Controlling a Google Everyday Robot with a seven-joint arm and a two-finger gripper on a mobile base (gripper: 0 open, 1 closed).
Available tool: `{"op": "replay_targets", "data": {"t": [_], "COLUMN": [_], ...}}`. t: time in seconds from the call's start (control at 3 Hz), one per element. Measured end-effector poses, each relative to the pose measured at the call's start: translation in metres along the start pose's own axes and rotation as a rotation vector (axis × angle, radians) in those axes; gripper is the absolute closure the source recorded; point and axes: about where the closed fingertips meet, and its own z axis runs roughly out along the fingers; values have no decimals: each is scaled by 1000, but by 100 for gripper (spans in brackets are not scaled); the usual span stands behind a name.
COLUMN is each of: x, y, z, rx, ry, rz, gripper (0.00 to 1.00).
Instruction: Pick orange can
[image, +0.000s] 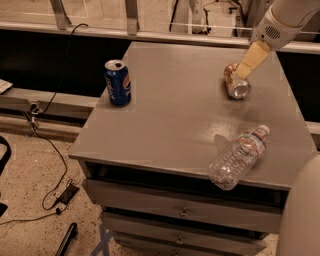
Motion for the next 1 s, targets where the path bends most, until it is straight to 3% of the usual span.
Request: {"op": "replay_targets", "data": {"t": [0.33,0.67,1.0], "x": [-3,-10,-19], "y": [-26,-36,-27], "z": [15,40,70], "rx": [29,48,36], "ry": [-42,16,110], "rz": [194,349,502], "gripper": [0,0,0]}}
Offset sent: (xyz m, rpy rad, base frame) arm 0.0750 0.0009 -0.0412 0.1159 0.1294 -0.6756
